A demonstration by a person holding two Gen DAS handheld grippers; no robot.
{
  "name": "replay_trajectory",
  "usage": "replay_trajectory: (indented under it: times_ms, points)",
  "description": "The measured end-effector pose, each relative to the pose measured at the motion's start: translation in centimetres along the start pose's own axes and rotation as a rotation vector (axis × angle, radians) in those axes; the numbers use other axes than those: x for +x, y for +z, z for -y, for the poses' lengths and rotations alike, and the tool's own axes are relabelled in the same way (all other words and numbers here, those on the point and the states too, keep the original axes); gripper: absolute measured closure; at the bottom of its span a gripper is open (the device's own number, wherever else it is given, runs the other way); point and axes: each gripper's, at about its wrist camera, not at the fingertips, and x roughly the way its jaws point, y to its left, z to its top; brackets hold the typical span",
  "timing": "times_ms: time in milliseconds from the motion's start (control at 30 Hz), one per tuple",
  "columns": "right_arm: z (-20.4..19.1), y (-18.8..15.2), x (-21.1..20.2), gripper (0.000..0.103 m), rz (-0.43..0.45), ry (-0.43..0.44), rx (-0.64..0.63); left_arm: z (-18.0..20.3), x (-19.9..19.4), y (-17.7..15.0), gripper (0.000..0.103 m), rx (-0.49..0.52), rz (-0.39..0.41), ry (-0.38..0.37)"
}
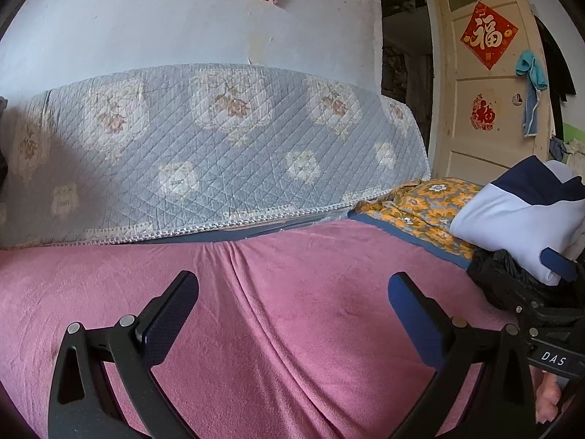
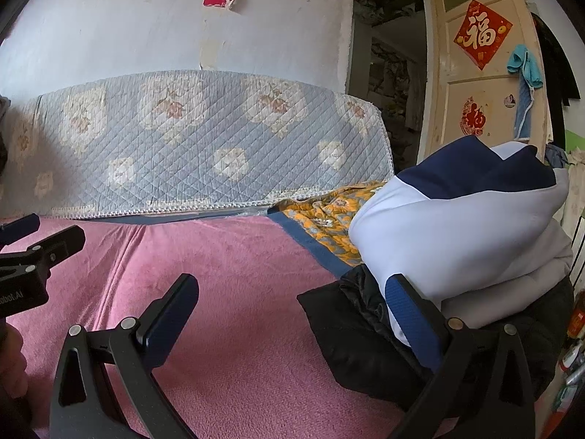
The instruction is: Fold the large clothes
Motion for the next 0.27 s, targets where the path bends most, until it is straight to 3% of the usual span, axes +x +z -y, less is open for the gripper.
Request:
replay_trajectory:
  times_ms: [267]
  points:
    - [0.03, -0.01, 0.25, 0.000, -0.011, -0.002, -0.011, -0.07, -0.07, -0.25, 0.000, -0.001, -0.012, -0.006]
